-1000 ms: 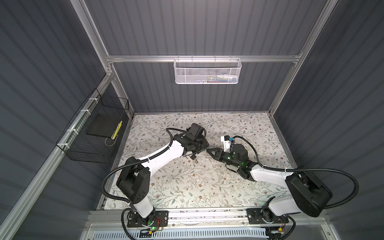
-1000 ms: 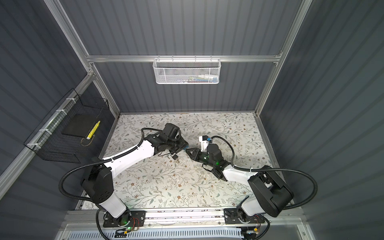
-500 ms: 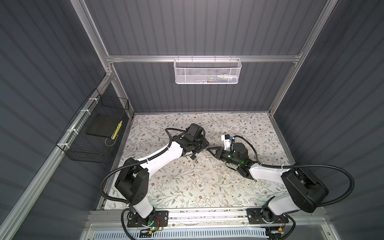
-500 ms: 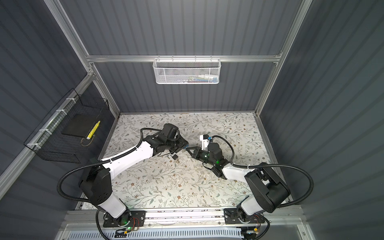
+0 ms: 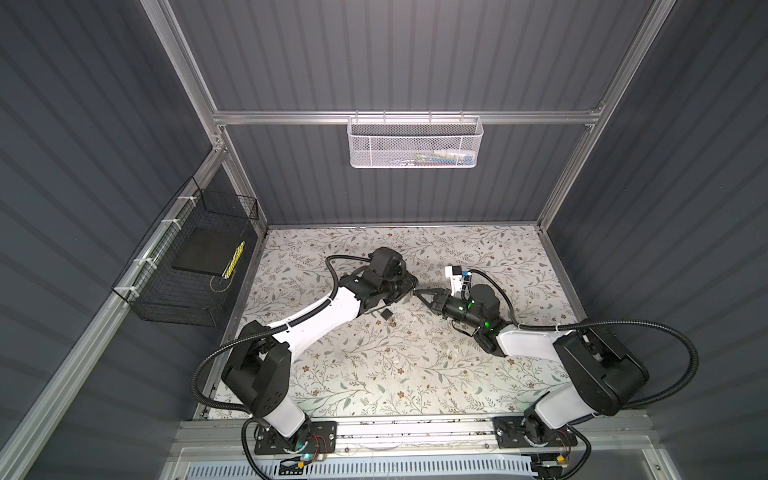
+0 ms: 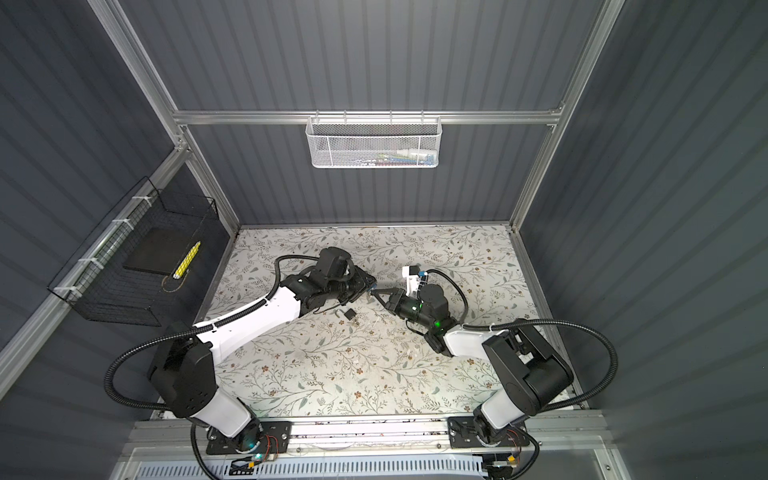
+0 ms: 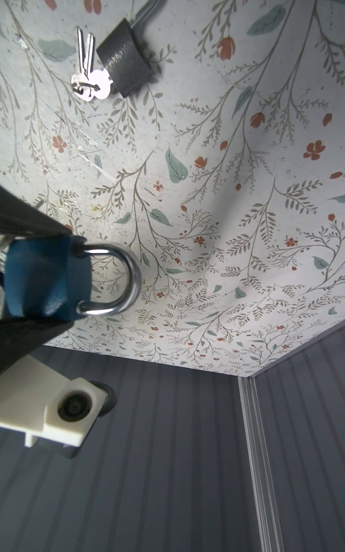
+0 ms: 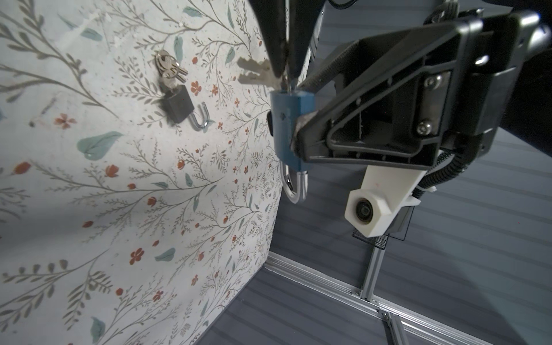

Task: Unlock with the key

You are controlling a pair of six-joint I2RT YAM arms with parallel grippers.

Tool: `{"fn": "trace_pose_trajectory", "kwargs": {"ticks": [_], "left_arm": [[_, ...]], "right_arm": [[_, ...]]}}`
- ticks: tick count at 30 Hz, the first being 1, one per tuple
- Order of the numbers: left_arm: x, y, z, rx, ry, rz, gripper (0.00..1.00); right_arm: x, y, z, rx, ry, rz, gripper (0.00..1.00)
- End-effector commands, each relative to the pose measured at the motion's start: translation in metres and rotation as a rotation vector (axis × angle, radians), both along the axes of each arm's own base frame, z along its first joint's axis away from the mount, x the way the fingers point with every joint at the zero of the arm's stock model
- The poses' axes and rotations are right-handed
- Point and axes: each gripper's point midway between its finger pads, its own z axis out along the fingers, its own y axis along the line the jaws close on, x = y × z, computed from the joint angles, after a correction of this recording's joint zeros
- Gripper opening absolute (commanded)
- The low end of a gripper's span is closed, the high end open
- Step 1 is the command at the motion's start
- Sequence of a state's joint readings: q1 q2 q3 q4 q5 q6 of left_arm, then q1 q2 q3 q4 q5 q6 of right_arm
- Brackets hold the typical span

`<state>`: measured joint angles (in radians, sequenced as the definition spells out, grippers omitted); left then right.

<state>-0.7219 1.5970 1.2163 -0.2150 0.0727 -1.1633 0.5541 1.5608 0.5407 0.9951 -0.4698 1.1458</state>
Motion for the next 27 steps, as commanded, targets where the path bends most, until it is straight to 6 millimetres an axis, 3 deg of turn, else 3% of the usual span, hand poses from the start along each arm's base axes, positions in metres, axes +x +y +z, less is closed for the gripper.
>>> {"fn": "trace_pose_trajectory", "kwargs": {"ticks": [1, 27], "left_arm": [[-0.006, -0.011, 0.036, -0.099, -0.086, -0.051, 0.11], [-0.010, -0.011, 0.082, -0.231, -0.291, -0.088, 0.03]], "right_arm": [[0.002, -0.001, 0.007, 0.069, -0.001, -0.002, 0.00], [-0.002, 0.009, 0.039, 0.288, -0.031, 0.135, 0.00]]}}
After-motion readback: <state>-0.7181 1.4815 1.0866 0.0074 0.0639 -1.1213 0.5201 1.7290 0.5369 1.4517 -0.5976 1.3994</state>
